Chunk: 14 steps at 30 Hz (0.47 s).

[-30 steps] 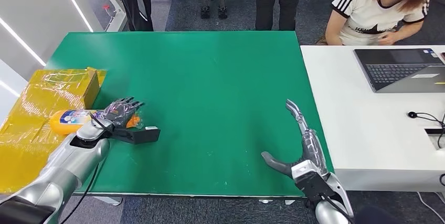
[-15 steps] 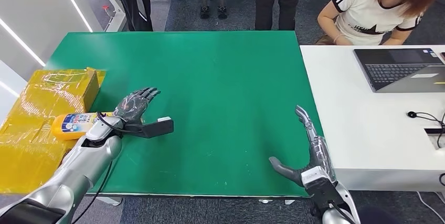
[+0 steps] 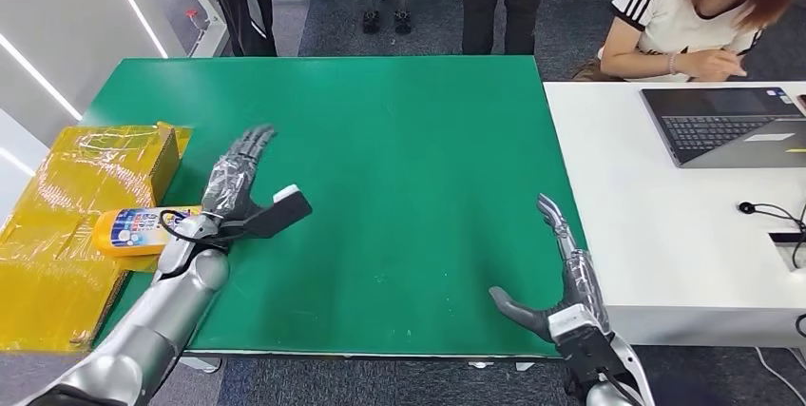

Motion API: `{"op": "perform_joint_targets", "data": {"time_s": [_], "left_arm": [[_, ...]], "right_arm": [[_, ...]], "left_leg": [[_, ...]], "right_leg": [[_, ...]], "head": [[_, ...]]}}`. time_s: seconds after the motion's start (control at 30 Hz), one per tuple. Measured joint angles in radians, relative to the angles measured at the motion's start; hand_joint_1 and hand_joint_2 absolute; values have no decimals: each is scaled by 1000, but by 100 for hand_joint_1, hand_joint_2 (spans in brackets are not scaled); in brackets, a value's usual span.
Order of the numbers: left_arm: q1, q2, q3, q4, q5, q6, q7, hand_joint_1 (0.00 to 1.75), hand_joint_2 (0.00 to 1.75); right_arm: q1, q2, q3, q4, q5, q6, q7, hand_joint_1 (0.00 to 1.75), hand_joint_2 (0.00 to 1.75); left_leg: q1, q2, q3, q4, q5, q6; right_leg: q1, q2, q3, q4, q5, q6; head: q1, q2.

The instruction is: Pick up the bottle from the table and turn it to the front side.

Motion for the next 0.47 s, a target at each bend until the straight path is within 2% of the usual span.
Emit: {"op": "perform_joint_targets", "data": {"time_s": [0.07, 0.13, 0.3, 0.47], "left_arm": [[62, -31, 27, -123, 125, 99, -71, 0, 175], [127, -64, 50, -259, 165, 139, -117, 0, 175], [249, -148, 79, -519, 147, 149, -142, 0, 175], [296, -190, 47, -601, 312, 103, -128, 0, 175]], "right_arm": [[-5, 0, 2, 3, -20, -7, -1, 0, 175], [-16, 0, 9, 15, -44, -12, -10, 0, 175], [-34, 21, 33, 53, -68, -23, -33, 0, 175], [-15, 70, 43, 44, -48, -30, -33, 0, 175]], "left_leg": [[0, 0, 0, 0, -1, 0], [0, 0, 0, 0, -2, 1], [0, 0, 0, 0, -2, 2], [0, 0, 0, 0, -3, 2]], "right_leg": [[0, 0, 0, 0, 0, 0], [0, 0, 0, -1, -1, 1], [0, -1, 1, -1, -1, 1], [0, -1, 1, -1, -2, 1]], "head": [[0, 0], [0, 0], [0, 0], [0, 0]]}}
